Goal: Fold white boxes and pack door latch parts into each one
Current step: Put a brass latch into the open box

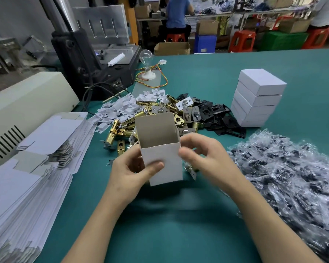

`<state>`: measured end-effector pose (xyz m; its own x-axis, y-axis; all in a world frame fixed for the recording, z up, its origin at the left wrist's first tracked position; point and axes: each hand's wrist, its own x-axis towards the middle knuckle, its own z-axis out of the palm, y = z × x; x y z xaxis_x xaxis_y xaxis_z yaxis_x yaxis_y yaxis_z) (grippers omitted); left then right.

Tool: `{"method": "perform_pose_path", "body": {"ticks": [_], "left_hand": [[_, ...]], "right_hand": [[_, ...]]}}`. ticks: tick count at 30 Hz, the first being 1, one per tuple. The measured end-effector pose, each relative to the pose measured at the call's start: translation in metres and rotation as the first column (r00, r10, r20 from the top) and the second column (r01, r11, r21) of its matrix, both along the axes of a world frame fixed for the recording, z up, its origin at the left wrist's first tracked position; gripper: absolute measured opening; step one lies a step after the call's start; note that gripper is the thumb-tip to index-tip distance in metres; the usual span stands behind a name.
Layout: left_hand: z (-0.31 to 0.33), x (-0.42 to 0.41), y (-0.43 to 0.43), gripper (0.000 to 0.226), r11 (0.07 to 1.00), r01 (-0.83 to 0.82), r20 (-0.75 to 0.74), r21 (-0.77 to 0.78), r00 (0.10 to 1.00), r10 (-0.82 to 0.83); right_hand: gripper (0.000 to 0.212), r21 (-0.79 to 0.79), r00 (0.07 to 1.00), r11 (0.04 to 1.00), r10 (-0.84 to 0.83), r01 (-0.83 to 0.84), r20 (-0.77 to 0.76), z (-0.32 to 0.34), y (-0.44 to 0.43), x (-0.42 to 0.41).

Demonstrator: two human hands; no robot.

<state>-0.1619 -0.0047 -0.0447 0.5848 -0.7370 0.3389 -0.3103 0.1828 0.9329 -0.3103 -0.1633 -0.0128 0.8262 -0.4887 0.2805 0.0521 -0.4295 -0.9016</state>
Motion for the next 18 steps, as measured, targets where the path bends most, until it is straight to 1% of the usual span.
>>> {"method": "perform_pose_path", "body": {"ticks": [3,6,8,14,16,17,18], "left_hand": [[-0.006,-0.002,-0.001,0.032,0.998,0.01,0.003,0.056,1.0,-0.01],[-0.009,-0.004,-0.004,0.038,0.989,0.053,0.019,0.139,0.998,-0.056],[-0.009,-0.005,-0.005,0.04,0.982,0.079,0.037,0.174,0.996,-0.087],[-0.005,-0.006,-0.004,0.041,0.974,0.133,-0.021,0.185,0.991,-0.132],[-0.005,-0.004,-0.004,0.041,0.971,0.15,-0.025,0.187,0.989,-0.148],[-0.005,-0.004,-0.003,0.041,0.97,0.156,-0.022,0.189,0.988,-0.154],[-0.006,-0.003,-0.002,0.041,0.968,0.161,-0.022,0.19,0.987,-0.16]], "right_hand": [[0.03,0.087,0.991,0.99,-0.113,0.107,0.071,0.0,-0.007,-0.001],[0.028,0.087,0.977,0.979,-0.193,0.186,0.086,-0.005,-0.011,-0.001],[0.029,0.082,0.974,0.976,-0.208,0.201,0.089,-0.008,-0.011,0.0],[0.029,0.039,0.971,0.974,-0.225,0.223,0.079,-0.01,-0.011,0.001],[0.024,0.005,0.967,0.969,-0.246,0.246,0.065,-0.009,-0.01,0.001],[0.02,-0.053,0.964,0.962,-0.265,0.267,0.035,-0.009,-0.012,0.0],[0.016,-0.16,0.957,0.946,-0.288,0.281,-0.026,-0.008,-0.017,-0.002]]}}
